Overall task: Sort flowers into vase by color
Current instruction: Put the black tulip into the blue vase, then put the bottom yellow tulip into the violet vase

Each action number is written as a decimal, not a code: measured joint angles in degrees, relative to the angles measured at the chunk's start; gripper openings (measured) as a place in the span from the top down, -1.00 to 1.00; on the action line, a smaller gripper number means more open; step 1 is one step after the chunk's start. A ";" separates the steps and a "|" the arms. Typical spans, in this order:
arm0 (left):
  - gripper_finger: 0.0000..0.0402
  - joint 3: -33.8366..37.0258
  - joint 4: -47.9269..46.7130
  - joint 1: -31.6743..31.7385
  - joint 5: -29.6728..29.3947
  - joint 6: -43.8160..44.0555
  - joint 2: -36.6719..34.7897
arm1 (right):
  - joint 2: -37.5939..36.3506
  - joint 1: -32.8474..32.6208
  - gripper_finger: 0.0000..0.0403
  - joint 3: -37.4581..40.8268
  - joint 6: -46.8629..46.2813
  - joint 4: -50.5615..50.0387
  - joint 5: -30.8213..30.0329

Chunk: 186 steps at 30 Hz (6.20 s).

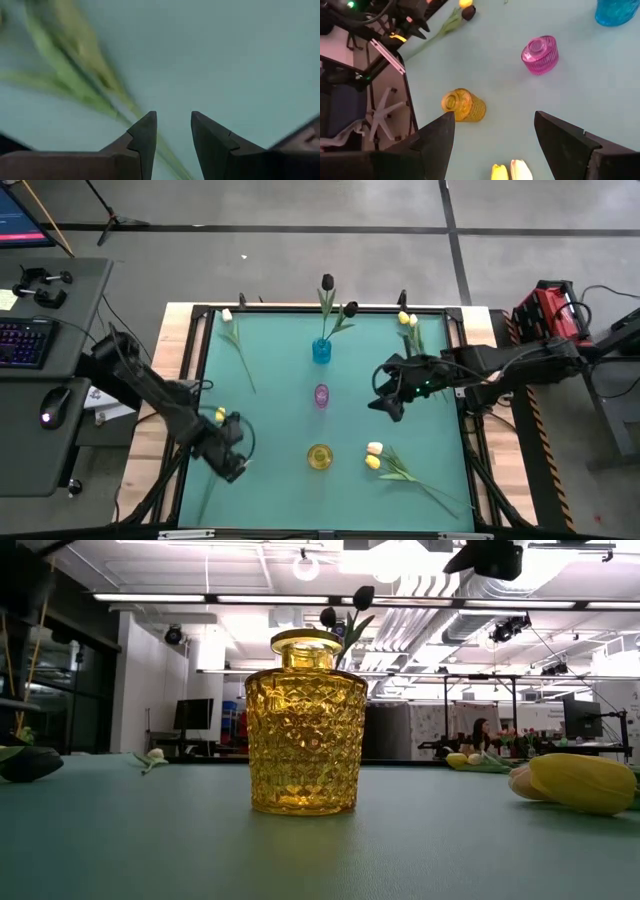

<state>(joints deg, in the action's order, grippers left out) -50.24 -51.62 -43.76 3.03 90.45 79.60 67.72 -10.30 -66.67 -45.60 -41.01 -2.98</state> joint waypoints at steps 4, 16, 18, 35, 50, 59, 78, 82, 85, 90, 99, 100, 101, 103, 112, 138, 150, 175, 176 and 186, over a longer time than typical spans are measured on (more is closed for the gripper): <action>0.47 0.00 0.25 -4.35 -0.75 10.74 2.93 | 0.97 0.00 -0.30 0.00 1.04 0.15 -0.02; 0.47 0.01 -0.13 -5.10 -1.21 15.08 10.26 | 0.99 0.00 -0.30 0.00 5.83 0.17 0.06; 0.47 0.02 -0.11 -4.91 -1.11 16.73 11.08 | 0.97 0.00 -0.30 0.00 6.80 0.15 0.07; 0.48 0.41 1.15 -2.09 1.73 19.50 15.63 | 0.97 0.00 -0.30 0.00 10.09 0.13 1.99; 0.99 -5.15 -3.70 5.00 -24.65 1.27 4.75 | -1.20 0.00 -0.30 0.00 9.54 4.97 9.76; 1.00 -9.38 15.61 21.47 -68.11 -42.09 -8.31 | -7.76 0.00 -0.30 0.00 6.62 12.10 7.52; 1.00 -6.12 80.58 64.54 -13.19 -85.27 5.39 | -9.26 0.00 -0.30 0.00 8.57 11.93 -5.98; 1.00 -6.12 81.90 66.32 -10.01 -82.62 8.47 | -9.25 0.00 -0.30 0.00 8.27 11.93 -6.86; 1.00 -6.12 80.41 66.24 -9.23 -83.55 8.85 | -9.25 0.00 -0.30 0.00 8.14 11.93 -7.67; 1.00 -6.12 78.37 66.09 -9.31 -85.46 7.00 | -9.24 0.00 -0.30 0.00 8.13 11.91 -9.04; 1.00 -6.14 77.20 65.89 -12.46 -89.55 1.94 | -9.24 0.02 -0.30 0.00 8.14 11.69 -9.09; 1.00 -6.14 77.17 65.89 -12.47 -89.41 2.33 | -9.24 0.02 -0.30 0.00 8.15 11.69 -9.09; 1.00 -6.16 77.44 65.87 -12.44 -88.95 2.97 | -9.24 0.02 -0.30 0.00 8.15 11.70 -9.10; 1.00 -6.11 76.97 65.63 -12.03 -87.24 4.30 | -9.24 0.02 -0.30 0.00 8.15 11.69 -9.13; 1.00 -4.20 79.53 63.21 -14.35 -86.57 6.86 | -9.22 0.02 -0.30 0.00 8.15 11.67 -9.35; 1.00 -1.95 85.12 62.84 -19.82 -86.47 6.97 | -9.22 0.02 -0.30 0.00 8.15 11.68 -10.57; 1.00 -1.96 81.79 61.17 -22.04 -86.70 7.89 | -9.22 0.02 -0.29 0.00 8.35 11.70 -10.58; 0.12 -2.03 58.01 60.14 -18.74 -81.98 2.15 | -9.22 0.02 -0.30 0.00 8.13 12.14 -10.58; 0.06 -2.03 56.11 60.14 -18.54 -81.88 1.18 | -9.22 0.02 -0.30 0.00 8.13 12.13 -10.58; -0.22 -2.05 36.67 60.14 -17.24 -82.88 -11.19 | -9.22 0.17 -0.30 0.00 8.15 12.04 -10.58</action>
<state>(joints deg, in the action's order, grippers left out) -52.29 -14.95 16.38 -14.22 7.57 68.40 58.50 -10.13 -66.67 -37.45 -28.98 -13.56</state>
